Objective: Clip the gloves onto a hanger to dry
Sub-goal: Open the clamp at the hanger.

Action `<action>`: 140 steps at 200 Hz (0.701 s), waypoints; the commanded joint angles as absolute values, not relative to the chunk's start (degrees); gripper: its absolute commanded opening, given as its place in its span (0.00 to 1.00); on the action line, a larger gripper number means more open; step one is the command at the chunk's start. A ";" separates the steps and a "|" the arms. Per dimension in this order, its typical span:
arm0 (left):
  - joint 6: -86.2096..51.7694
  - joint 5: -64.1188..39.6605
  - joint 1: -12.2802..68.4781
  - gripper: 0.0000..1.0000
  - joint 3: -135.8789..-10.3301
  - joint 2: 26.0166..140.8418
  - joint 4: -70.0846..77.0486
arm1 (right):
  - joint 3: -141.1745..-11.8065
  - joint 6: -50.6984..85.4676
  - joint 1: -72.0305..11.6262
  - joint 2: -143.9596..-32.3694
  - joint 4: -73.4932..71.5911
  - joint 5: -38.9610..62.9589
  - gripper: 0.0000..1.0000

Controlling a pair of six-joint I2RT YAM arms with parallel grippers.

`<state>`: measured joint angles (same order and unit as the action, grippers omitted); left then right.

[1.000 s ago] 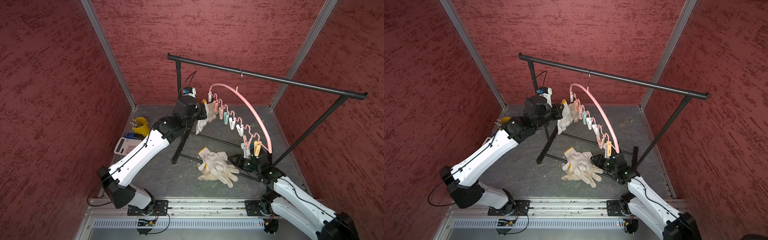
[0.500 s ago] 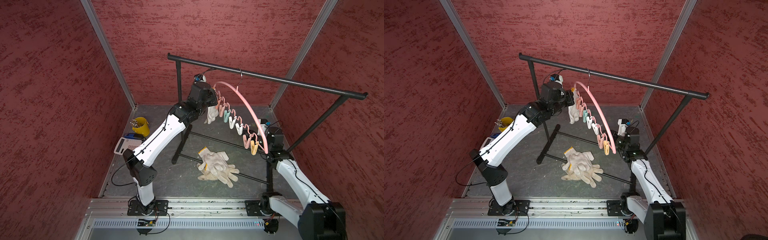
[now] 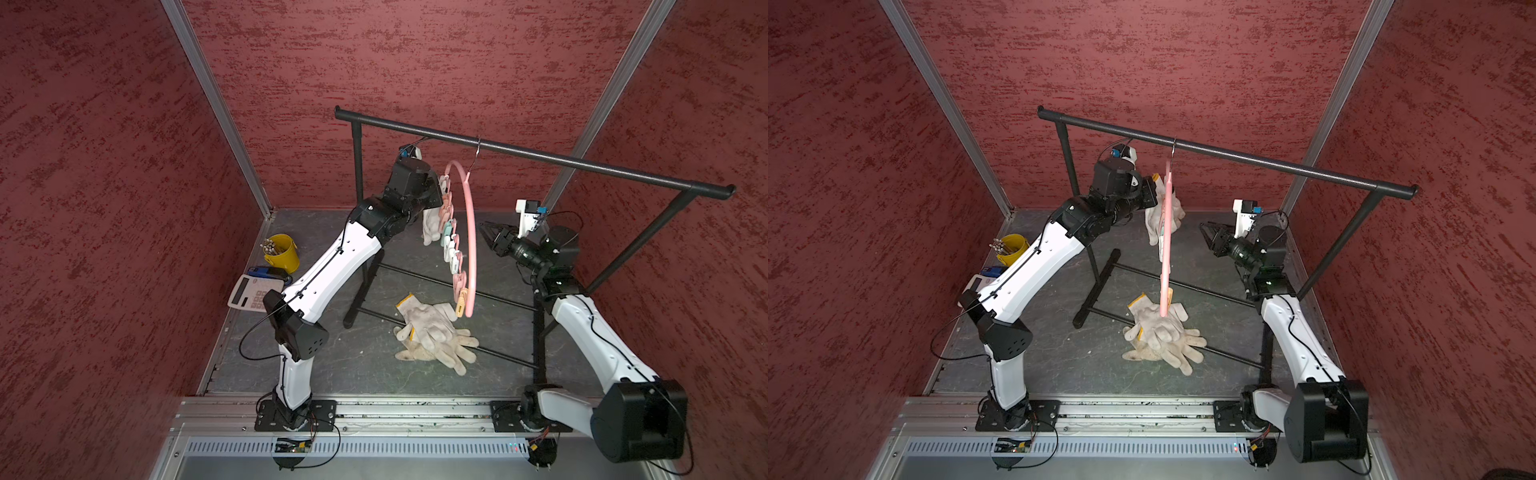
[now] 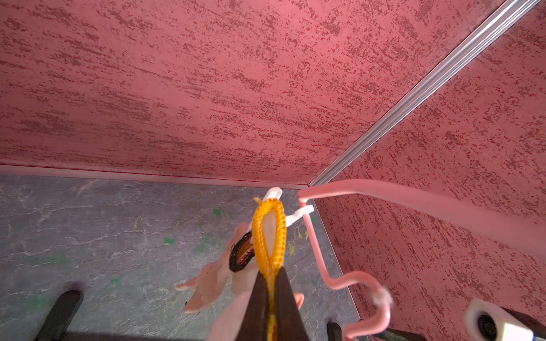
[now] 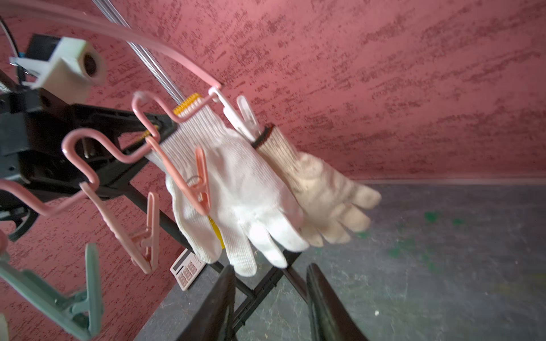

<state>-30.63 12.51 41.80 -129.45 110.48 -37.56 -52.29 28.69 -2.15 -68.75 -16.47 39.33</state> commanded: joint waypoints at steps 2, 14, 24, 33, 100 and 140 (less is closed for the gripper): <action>-31.05 11.10 42.00 0.00 -131.03 111.61 -37.15 | -54.05 29.20 -2.05 -68.90 -22.10 43.41 0.41; -31.71 10.53 42.05 0.00 -131.00 111.76 -36.81 | -54.05 29.68 -2.16 -68.65 -22.99 44.34 0.42; -32.09 9.86 42.10 0.00 -130.97 111.85 -36.44 | -54.14 29.49 -2.37 -68.47 -23.05 44.96 0.45; -32.25 9.39 42.31 0.00 -131.00 112.02 -36.18 | -54.38 28.86 -2.78 -68.47 -22.70 45.31 0.46; -33.57 8.18 42.80 0.00 -131.13 112.21 -35.49 | -59.20 25.75 -4.70 -71.74 -22.01 47.10 0.51; -33.71 7.73 43.22 0.00 -131.70 112.59 -35.48 | -61.62 25.93 -4.74 -74.42 -22.82 46.76 0.51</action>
<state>-33.21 8.75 42.78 -129.88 111.48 -36.88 -59.35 26.63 -4.51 -73.17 -21.15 46.17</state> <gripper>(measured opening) 0.061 0.512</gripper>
